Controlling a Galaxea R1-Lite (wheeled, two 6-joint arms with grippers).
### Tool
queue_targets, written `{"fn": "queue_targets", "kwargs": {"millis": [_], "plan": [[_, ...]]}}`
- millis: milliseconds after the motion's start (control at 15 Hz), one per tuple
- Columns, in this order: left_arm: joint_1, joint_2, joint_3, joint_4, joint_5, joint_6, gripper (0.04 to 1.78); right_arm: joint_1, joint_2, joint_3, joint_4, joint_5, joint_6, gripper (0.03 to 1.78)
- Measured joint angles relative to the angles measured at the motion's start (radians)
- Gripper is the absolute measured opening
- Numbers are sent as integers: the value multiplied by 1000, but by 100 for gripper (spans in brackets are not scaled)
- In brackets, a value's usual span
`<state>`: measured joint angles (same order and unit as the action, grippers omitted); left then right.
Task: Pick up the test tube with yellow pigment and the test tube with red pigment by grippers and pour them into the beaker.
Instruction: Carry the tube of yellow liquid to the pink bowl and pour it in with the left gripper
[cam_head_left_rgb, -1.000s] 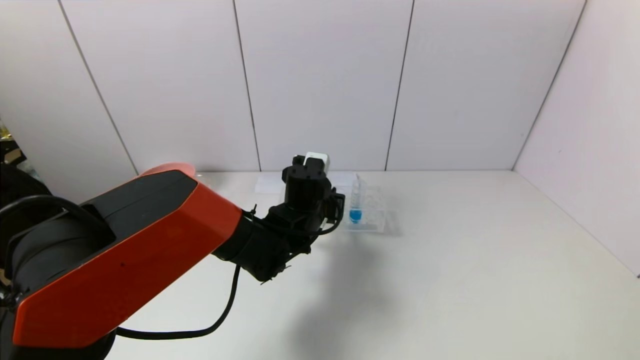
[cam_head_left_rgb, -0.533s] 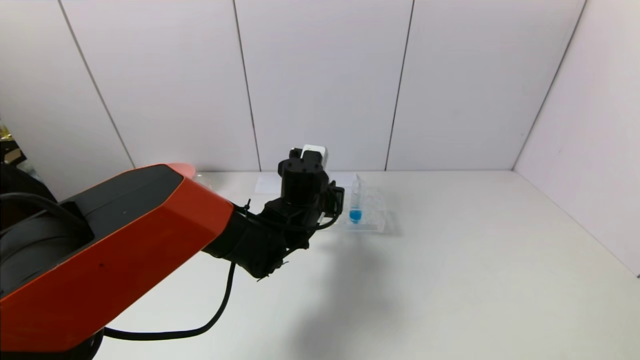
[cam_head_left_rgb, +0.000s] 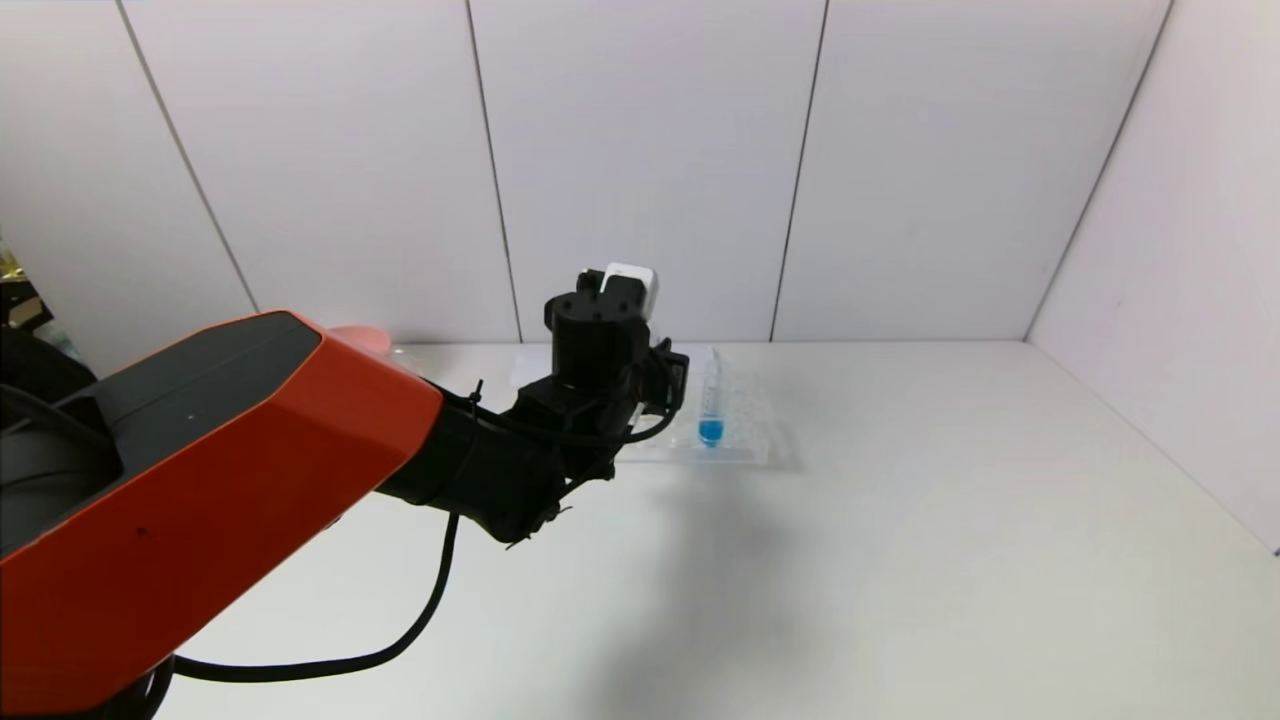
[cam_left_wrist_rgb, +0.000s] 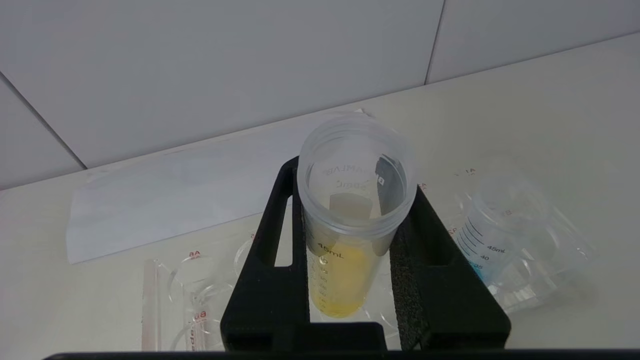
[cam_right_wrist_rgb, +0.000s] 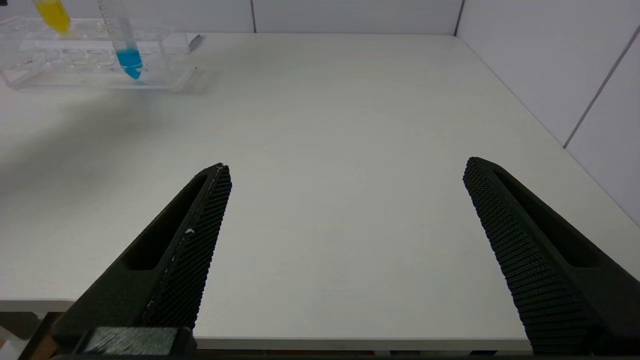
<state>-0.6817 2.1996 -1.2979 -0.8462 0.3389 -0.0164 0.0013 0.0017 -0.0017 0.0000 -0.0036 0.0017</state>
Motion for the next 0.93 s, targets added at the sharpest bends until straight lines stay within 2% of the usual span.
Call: {"fn": "queue_targets", "kwargs": {"millis": [933], "plan": [[29,-88,-27,16,-1,9,47,0,0,0,0,0,0,170]]}}
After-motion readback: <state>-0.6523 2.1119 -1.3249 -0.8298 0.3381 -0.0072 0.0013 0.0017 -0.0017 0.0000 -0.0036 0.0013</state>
